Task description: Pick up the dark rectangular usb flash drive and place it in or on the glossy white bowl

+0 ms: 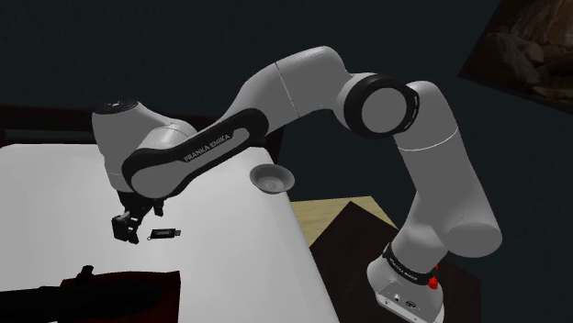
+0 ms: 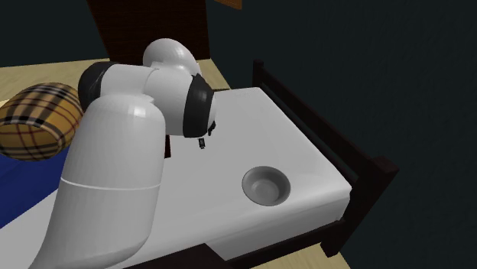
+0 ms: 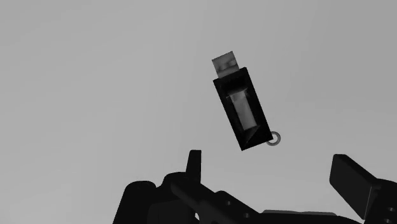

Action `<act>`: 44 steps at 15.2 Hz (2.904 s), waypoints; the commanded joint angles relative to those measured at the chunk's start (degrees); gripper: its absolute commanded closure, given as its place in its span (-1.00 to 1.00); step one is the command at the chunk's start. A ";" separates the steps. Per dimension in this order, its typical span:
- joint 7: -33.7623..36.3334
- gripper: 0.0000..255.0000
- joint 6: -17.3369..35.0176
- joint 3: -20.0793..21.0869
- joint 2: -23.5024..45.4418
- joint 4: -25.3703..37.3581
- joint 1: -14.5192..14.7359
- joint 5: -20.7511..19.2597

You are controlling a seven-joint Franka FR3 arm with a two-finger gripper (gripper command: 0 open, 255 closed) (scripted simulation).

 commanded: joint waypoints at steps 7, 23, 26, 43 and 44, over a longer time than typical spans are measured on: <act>0.30 -1.00 2.33 -0.50 2.04 -0.30 0.23 -0.60; -4.50 -1.00 4.24 1.29 -1.70 -5.30 -1.58 -0.81; -20.32 -1.00 7.92 6.19 -8.92 -16.13 -7.94 -1.20; -31.69 -1.00 13.48 8.29 -9.31 -22.39 -12.01 -2.86; -31.69 -1.00 13.48 8.29 -9.32 -22.39 -12.01 -2.85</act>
